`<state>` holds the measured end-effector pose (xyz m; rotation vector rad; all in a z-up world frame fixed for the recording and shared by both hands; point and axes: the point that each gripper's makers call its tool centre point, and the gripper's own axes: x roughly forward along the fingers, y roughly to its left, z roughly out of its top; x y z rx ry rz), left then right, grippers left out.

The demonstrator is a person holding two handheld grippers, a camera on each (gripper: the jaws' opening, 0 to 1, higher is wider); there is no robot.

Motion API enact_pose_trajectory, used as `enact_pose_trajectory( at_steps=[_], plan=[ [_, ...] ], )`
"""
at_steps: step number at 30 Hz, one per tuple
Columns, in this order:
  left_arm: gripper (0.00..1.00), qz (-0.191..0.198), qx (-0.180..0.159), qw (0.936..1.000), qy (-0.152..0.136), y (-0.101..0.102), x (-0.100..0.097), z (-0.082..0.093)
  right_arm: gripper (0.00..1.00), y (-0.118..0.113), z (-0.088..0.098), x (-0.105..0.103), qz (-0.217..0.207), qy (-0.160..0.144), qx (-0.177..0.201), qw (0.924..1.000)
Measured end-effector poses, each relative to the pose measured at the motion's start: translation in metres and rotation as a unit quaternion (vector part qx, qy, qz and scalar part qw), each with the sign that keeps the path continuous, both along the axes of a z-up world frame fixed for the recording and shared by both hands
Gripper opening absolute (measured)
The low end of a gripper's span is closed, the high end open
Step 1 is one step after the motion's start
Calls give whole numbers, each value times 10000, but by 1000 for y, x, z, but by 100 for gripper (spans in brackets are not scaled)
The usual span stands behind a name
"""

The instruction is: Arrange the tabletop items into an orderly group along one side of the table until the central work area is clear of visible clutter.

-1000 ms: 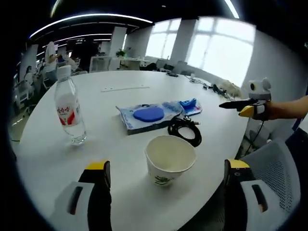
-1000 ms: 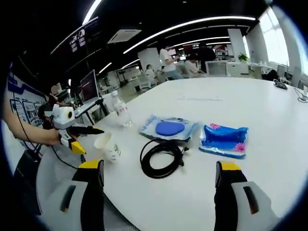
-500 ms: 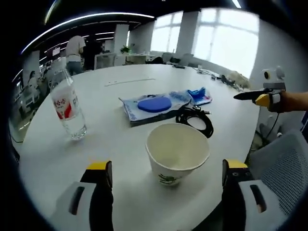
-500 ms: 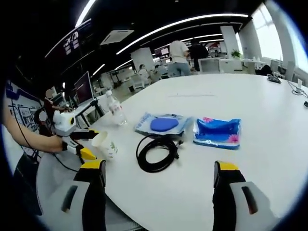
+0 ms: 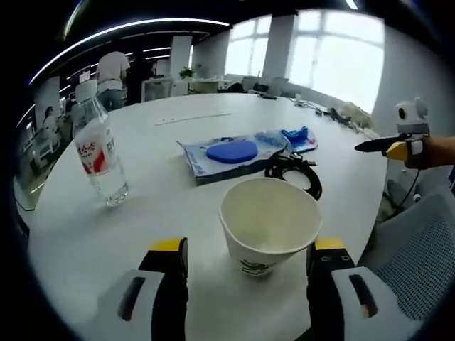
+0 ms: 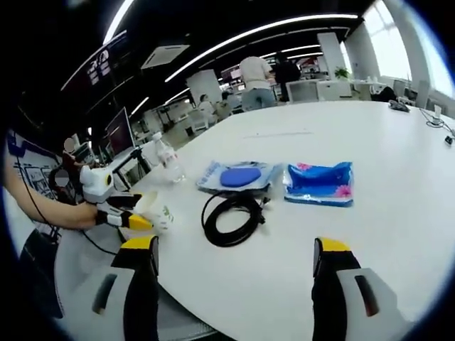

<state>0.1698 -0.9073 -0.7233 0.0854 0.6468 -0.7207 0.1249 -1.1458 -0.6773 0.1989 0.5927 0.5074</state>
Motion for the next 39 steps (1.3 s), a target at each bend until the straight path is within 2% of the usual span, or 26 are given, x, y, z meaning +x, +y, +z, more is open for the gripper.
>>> enact_pose_trajectory(
  at_steps=[3,8,16,24,29,32,35,39],
  plan=[
    [48,-93,42,9999,-90,-2,-1,2,88,0,2,1,-31,-19,46,10000],
    [38,-119,66,9997,-200,-2,0,4,87,-1,2,2,-62,-19,43,10000],
    [37,-108,10,9992,-397,-3,4,10,87,-6,-1,-1,-153,19,51,9999],
    [35,-106,-89,9989,-458,-3,5,14,87,-8,-3,-2,-230,37,65,9997],
    [34,-53,-196,9982,-556,-4,8,23,87,-8,-2,-1,-248,31,76,9997],
    [33,43,-294,9972,-679,-3,13,31,87,-7,-2,-1,-247,26,75,9997],
    [33,159,-309,9968,-726,2,20,31,86,-7,-3,-3,-234,44,59,9997],
    [33,499,-418,9949,-771,11,36,35,86,-8,-3,-4,-254,57,47,9997]
  ],
)
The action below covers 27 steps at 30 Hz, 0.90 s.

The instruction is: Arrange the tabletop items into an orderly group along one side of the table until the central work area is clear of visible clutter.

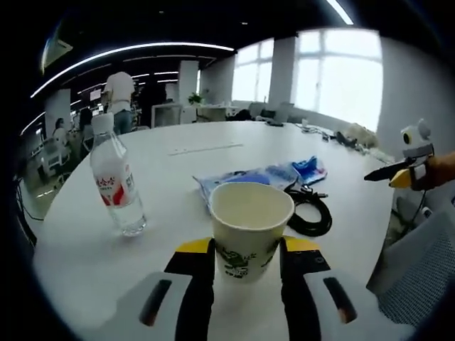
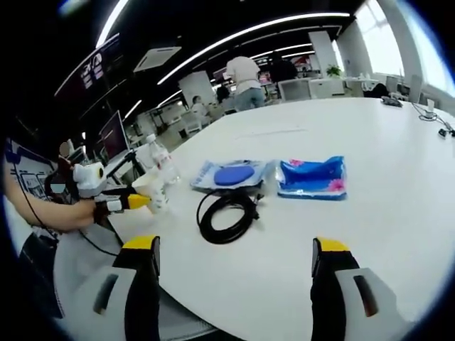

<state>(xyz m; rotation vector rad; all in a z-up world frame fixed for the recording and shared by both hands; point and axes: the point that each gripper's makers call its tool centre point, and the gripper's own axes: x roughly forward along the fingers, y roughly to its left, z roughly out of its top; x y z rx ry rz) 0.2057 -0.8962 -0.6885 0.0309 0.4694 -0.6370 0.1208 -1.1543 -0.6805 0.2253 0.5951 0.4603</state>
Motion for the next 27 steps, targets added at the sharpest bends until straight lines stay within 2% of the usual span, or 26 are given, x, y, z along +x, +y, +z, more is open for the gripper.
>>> enact_pose_trajectory(
  at_steps=[7,9,16,18,27],
  plan=[
    [33,472,-91,9988,-97,18,37,8,86,-5,0,0,-51,19,-43,10000],
    [33,537,-65,9985,-29,20,47,4,86,-6,0,0,-69,28,-48,10000],
    [33,746,-65,9972,-92,21,73,6,86,-6,-1,-2,-92,69,-67,9999],
    [33,755,25,9971,-125,20,81,4,86,-8,-2,-4,-119,96,-77,9999],
    [33,987,47,9950,-119,17,107,-6,86,-20,-1,-10,-265,172,-148,9994]
  ],
)
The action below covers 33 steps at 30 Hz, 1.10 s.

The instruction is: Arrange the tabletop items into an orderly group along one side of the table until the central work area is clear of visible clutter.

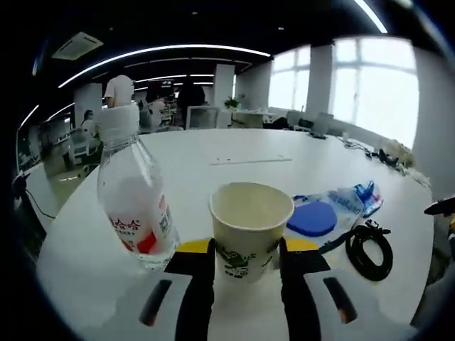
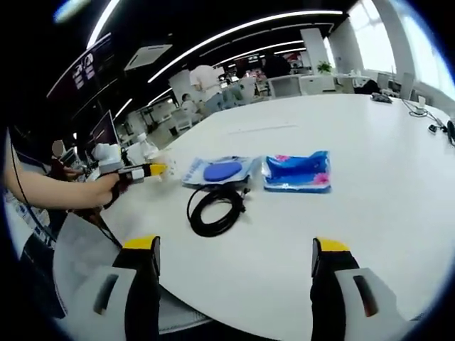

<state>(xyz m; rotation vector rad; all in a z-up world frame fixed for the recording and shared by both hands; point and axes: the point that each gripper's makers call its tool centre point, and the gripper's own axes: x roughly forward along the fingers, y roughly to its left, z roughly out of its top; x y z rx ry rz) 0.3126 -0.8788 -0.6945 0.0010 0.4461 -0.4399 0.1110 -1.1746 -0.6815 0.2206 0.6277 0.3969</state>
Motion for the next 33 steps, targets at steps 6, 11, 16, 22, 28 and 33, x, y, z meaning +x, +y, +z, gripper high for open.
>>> enact_pose_trajectory(
  at_steps=[6,11,16,22,28,33],
  plan=[
    [33,214,-58,9998,-32,0,10,-3,86,-3,0,-3,-43,57,-49,10000],
    [33,376,-57,9993,-42,4,17,-6,86,-5,3,-4,-70,63,-67,9999],
    [33,492,-100,9987,11,11,20,-11,86,-6,0,-8,-78,145,-87,9998],
    [33,519,-84,9986,30,12,18,-16,86,-1,-2,-6,-6,168,-85,9998],
    [33,560,-119,9983,62,15,17,-18,86,4,-1,-2,59,148,-68,9998],
    [33,519,-52,9986,77,15,15,-19,86,8,-2,-1,98,168,-44,9998]
  ],
)
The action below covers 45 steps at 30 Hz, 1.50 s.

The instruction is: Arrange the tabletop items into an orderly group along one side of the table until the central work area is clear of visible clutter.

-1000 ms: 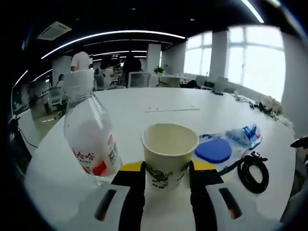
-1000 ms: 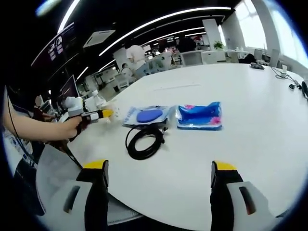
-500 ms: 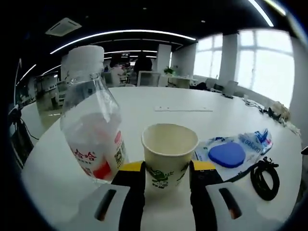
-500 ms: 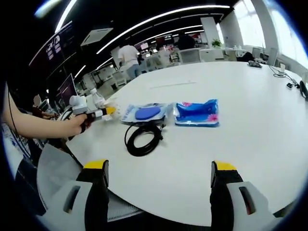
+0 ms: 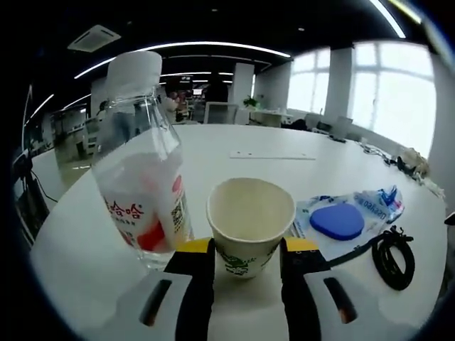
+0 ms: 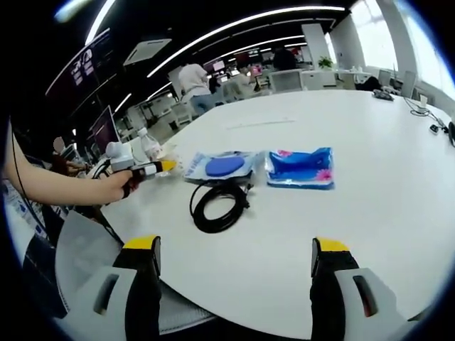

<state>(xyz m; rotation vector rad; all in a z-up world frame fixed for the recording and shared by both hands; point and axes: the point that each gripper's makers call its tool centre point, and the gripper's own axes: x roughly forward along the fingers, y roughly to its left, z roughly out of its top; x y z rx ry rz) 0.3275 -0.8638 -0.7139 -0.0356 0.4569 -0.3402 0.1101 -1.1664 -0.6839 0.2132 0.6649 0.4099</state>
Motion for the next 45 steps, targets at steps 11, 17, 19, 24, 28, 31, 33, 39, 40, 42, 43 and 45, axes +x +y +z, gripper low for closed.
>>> enact_pose_trajectory(
  at_steps=[11,17,19,24,28,31,33,39,40,42,43,45],
  plan=[
    [33,-52,324,9993,162,-1,-1,-1,85,4,-2,-1,-15,10,64,10000],
    [33,-21,375,9988,306,-2,4,-4,85,4,-4,-3,-67,26,97,9999],
    [33,-26,390,9986,350,-4,6,-4,85,6,-4,-3,-63,21,106,9999],
    [33,29,397,9983,417,-7,8,-6,85,5,-3,-3,-114,-6,152,9998],
    [33,31,398,9982,443,-6,8,-7,85,2,-4,-3,-147,-14,138,9998],
    [35,40,355,9980,530,-6,8,-9,85,0,-4,-3,-182,-17,149,9997],
    [35,44,318,9980,540,-5,8,-10,85,0,-4,-3,-185,-23,157,9997],
    [32,-32,275,9968,756,-5,1,-18,85,4,-6,-5,-160,12,166,9997],
    [34,-20,253,9968,753,-4,1,-18,85,4,-6,-4,-153,12,171,9997],
    [40,-2,236,9973,701,-4,1,-17,85,5,-7,-4,-150,11,187,9997],
    [43,11,200,9972,714,-3,1,-18,85,5,-7,-4,-149,11,190,9997],
    [48,9,117,9971,750,-3,1,-18,85,7,-7,-2,-136,4,201,9997]
  ],
)
